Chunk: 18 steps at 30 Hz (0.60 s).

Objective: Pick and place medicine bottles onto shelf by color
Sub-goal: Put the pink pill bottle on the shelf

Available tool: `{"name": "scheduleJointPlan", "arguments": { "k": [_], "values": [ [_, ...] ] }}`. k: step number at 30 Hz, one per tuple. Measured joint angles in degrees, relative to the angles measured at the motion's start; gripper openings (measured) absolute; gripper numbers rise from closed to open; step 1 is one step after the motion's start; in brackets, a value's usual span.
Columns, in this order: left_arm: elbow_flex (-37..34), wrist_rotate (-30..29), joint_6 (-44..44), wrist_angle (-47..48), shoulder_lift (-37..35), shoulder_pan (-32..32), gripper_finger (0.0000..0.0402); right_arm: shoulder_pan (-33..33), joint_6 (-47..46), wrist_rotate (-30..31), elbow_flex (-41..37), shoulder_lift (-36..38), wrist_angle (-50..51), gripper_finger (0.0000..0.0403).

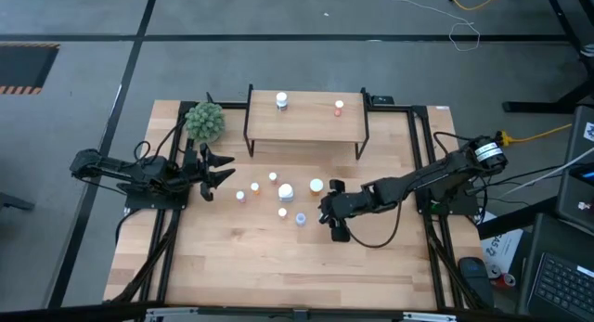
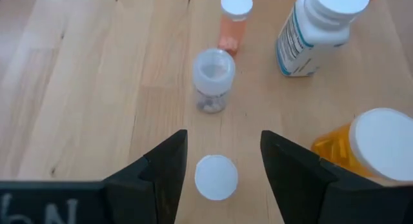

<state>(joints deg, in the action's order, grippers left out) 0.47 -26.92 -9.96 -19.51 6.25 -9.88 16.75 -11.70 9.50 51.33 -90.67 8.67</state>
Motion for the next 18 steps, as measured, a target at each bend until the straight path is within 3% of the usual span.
{"name": "scheduleJointPlan", "arguments": {
  "k": [18],
  "values": [
    [0.0,0.0,0.0,0.6,0.0,0.0,0.0186,0.1,-1.7,-2.0,0.0,-4.2,0.5,0.02]
  ]
}}
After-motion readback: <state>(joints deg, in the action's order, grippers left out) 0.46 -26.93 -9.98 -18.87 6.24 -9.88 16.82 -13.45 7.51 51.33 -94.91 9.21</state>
